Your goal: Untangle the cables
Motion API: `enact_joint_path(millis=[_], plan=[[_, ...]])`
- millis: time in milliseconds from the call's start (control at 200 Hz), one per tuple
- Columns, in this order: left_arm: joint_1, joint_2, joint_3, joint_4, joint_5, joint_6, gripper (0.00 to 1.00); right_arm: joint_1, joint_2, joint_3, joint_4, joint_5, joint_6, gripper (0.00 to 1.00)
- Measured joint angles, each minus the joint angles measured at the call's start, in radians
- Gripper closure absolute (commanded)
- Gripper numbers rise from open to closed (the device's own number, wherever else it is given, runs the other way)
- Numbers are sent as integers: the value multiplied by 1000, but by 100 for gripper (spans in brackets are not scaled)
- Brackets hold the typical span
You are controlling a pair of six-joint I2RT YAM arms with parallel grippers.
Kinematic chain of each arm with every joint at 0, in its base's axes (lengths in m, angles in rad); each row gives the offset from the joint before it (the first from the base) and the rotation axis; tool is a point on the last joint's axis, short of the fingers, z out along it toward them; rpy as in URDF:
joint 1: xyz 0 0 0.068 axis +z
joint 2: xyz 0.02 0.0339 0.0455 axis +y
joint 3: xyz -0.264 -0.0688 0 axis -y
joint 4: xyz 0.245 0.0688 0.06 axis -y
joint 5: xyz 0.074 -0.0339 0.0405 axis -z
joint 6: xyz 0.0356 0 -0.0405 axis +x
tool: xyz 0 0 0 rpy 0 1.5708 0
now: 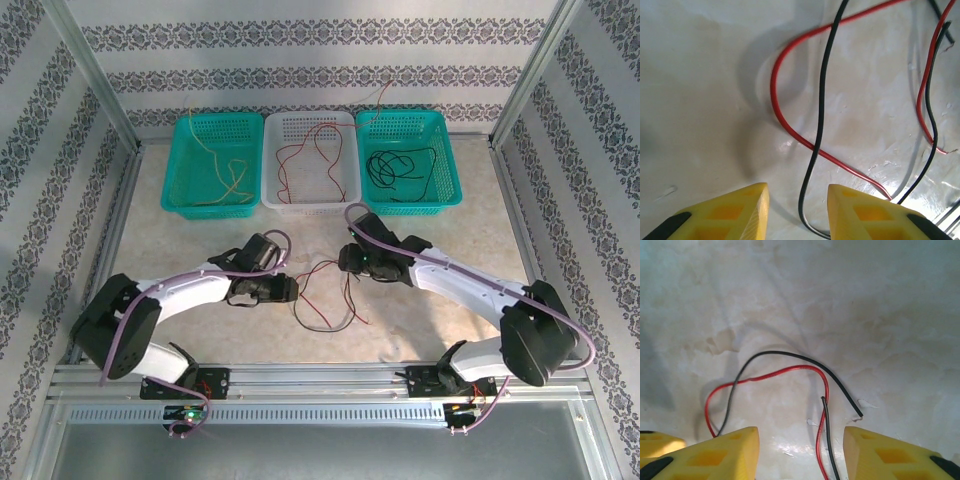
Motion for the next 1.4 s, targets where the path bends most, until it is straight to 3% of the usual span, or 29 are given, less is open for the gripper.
enact_joint_path(millis=[450,525,680,810,1159,1404], plan=[[-49,113,84,-53,-22,39,73,-33,-63,-45,27,-21,22,52],[-63,127,98,-60,-31,47,78,-33,-63,-45,27,-23,21,52],[-79,140,114,-92,-59,72,99,-46,-74,-48,29,-25,21,52],[-80,127,126,-124,-72,80,100,-46,-116,-59,34,-29,12,52],[-85,-238,268,-185,-73,146,100,-45,-248,-43,77,-95,-69,42],[-62,-342,377,-156,50,170,100,-14,-264,39,86,-134,-116,36]])
